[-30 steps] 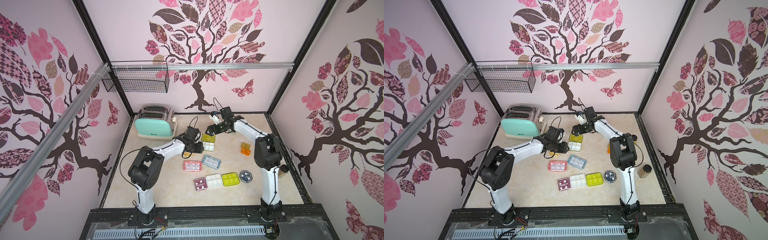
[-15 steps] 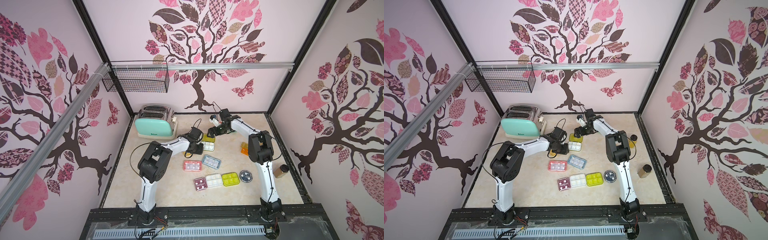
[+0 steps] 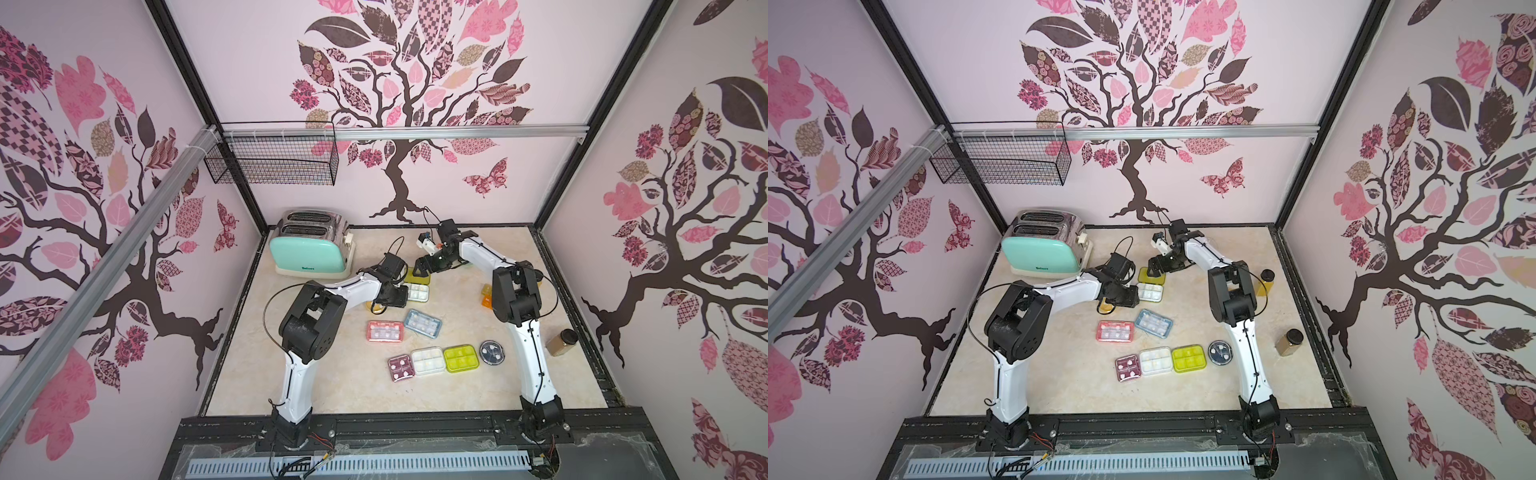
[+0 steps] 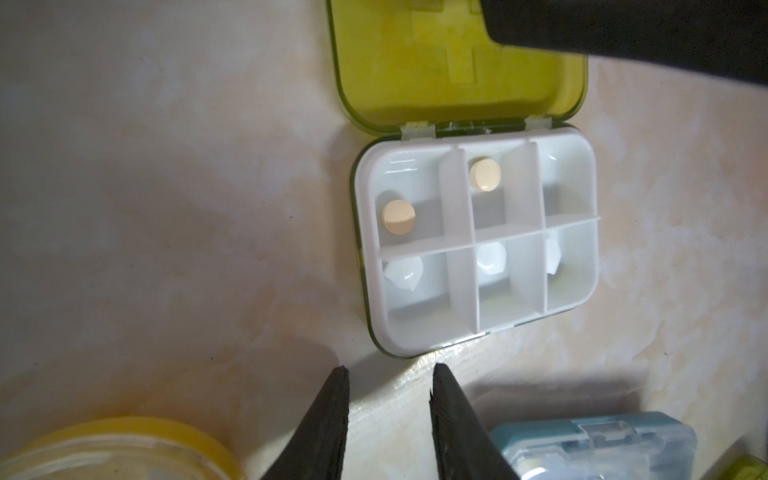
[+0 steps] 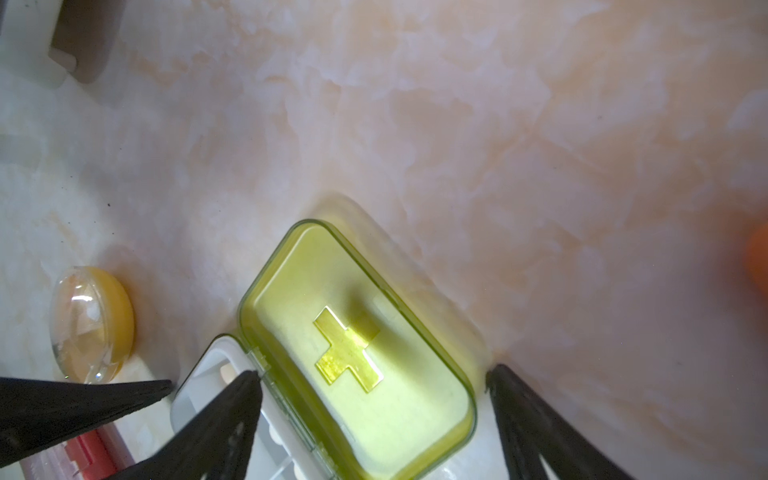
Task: Close pillboxes
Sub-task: Close the lid on the pillbox.
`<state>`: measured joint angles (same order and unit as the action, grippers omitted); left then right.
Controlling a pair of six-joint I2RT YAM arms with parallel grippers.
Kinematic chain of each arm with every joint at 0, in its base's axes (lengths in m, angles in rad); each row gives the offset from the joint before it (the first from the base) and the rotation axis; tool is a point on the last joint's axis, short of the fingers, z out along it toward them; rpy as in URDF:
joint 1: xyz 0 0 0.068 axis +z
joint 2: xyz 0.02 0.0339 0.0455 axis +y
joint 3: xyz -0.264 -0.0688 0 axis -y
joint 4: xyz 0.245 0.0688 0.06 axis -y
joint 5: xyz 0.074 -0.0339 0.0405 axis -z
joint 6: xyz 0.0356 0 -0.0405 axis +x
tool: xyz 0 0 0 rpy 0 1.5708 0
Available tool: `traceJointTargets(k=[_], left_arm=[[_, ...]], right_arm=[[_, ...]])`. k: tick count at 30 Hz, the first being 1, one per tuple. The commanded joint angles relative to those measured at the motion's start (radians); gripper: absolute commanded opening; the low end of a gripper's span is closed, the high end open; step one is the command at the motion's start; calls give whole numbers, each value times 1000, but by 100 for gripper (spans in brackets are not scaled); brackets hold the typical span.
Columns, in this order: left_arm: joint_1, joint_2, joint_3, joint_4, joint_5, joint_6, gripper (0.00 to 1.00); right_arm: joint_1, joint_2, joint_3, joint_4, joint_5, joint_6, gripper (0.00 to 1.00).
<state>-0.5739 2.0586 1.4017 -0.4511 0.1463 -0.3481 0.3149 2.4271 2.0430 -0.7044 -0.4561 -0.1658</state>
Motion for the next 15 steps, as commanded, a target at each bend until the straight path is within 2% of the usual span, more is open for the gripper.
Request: traceJointTargets(k=[1, 15], left_arm=[[3, 37, 2, -13, -6, 14, 36], [2, 41, 7, -16, 9, 21, 34]], right_arm=[[4, 4, 21, -40, -47, -5, 87], [4, -59, -7, -45, -91, 3, 85]])
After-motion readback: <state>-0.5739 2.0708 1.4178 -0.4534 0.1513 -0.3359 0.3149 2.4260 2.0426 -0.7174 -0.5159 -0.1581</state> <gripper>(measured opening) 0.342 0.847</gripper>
